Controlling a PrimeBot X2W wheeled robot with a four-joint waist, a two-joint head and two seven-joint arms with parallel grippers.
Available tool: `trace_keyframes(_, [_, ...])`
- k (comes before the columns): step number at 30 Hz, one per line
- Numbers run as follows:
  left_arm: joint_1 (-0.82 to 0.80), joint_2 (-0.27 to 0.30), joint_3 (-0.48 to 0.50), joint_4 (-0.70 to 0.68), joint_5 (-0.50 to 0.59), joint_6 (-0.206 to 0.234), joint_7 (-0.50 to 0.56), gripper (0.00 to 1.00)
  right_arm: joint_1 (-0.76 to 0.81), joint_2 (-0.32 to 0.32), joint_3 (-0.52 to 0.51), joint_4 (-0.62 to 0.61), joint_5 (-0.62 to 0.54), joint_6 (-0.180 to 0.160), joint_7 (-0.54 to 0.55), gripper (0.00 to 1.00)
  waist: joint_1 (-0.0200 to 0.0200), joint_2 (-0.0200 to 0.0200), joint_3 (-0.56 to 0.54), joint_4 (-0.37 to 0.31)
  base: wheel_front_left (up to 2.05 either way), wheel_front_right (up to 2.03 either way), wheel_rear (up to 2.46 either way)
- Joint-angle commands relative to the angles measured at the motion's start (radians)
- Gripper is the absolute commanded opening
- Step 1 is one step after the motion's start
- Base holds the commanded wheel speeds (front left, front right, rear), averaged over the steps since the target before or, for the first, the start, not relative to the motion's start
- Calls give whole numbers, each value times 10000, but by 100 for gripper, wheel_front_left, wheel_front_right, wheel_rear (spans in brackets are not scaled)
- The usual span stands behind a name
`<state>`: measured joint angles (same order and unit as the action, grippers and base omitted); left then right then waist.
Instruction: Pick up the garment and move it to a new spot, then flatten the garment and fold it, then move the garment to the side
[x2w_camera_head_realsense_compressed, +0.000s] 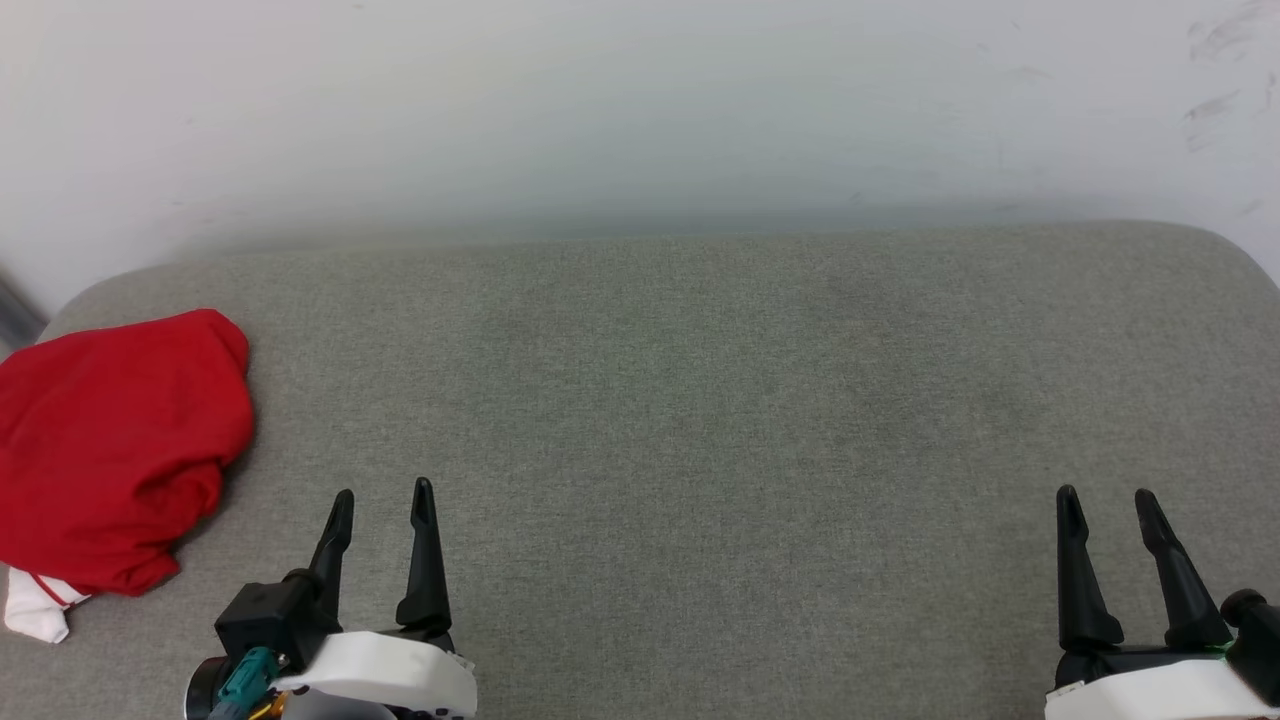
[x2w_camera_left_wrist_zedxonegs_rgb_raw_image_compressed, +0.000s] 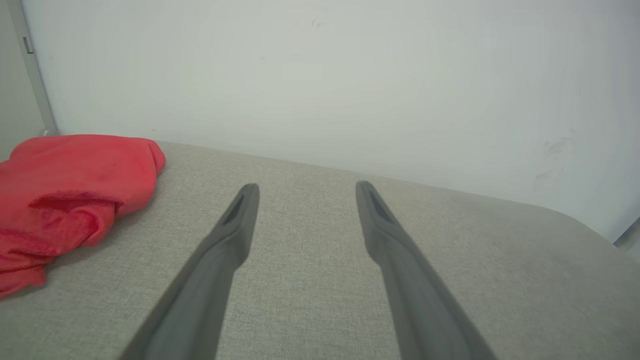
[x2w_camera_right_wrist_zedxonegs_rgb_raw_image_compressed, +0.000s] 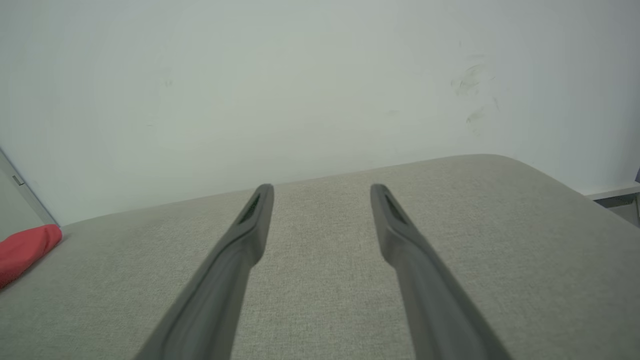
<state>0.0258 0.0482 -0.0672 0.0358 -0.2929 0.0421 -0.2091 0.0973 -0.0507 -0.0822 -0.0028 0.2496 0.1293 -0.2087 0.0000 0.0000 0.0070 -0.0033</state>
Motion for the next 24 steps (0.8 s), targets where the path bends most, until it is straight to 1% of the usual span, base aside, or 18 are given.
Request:
trace_keyframes(1, [33,29,-34,-63,239,-48,-94,100,89,4,32,-130,-275,21,-103,100,0,0,-3,-4,0,0,0])
trace_keyframes(9, [103,30,-121,-74,835,-65,-257,100,225,6,114,-227,-814,22,-257,100,0,0,-16,-4,0,0,0])
trace_keyframes(24, [290,31,-266,-39,1740,39,-527,100,438,9,284,-292,-1602,14,-530,100,0,0,-48,7,0,0,0])
